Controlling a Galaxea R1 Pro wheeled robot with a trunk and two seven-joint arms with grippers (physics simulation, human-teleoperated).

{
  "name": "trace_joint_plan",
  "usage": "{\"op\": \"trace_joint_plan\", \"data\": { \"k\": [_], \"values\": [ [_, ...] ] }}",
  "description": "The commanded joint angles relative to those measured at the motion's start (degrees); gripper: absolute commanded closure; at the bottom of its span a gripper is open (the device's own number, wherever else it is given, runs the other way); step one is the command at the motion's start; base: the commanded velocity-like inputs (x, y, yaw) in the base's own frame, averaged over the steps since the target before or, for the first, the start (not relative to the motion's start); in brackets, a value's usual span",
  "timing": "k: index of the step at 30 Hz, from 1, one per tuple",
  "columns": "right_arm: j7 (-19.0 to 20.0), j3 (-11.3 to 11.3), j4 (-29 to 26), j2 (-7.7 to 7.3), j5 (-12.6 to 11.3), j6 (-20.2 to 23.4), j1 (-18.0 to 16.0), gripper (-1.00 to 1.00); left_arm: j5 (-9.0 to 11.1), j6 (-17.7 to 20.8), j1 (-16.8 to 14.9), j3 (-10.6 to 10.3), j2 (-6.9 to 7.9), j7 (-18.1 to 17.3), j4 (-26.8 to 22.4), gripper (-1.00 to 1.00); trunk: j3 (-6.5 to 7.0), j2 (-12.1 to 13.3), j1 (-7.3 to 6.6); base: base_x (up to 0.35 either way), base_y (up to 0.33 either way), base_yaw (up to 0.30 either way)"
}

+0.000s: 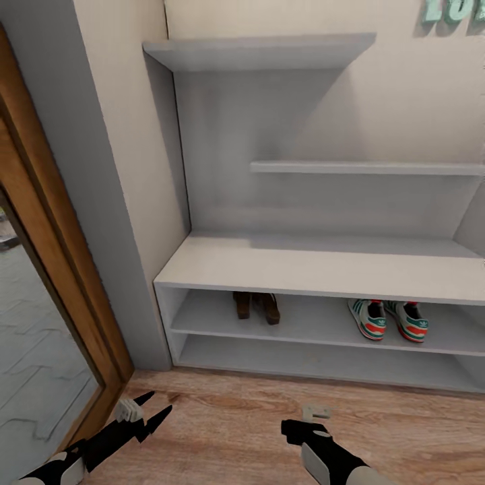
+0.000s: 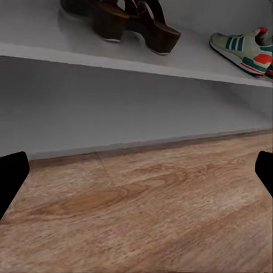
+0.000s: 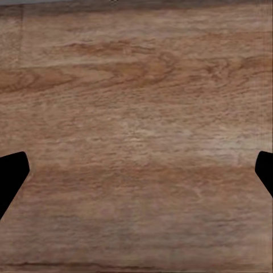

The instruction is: Pick up the two gym shoes and the two sandals from the corridor floor and place them onto the hallstand (shoe rack) in the corridor, making sure they are on the rack and not on the floor. Arrange them so the two gym shoes are next to each other and the two sandals are next to each other.

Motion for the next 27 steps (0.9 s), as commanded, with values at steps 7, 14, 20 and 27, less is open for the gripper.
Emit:
{"op": "trace_joint_plan", "data": {
  "k": [7,14,20,27],
  "values": [
    [1.7,0.4,0.3,-0.03,-0.5,0.2,0.0,-1.00,0.1,-0.1,0.0,0.1,0.04,4.8,1.5,-1.00,1.50,0.1,-0.19,0.000,0.000,0.000],
    [1.9,0.5,1.8,-0.02,-0.5,0.2,0.0,-1.00,0.2,0.0,0.0,0.1,0.10,7.8,1.8,-1.00,3.06,0.2,-0.37,0.000,0.000,0.000],
    [2.0,0.5,3.9,-0.02,-0.5,0.3,0.0,-1.00,0.2,0.1,0.0,0.1,0.12,11.0,1.9,-1.00,4.38,0.2,-0.53,0.000,0.000,0.000],
    [2.0,0.5,4.4,-0.02,-0.5,0.3,0.0,-1.00,0.2,2.3,1.1,0.0,0.07,12.6,1.9,-1.00,5.94,0.3,-0.71,0.000,0.000,0.000]
  ]
}}
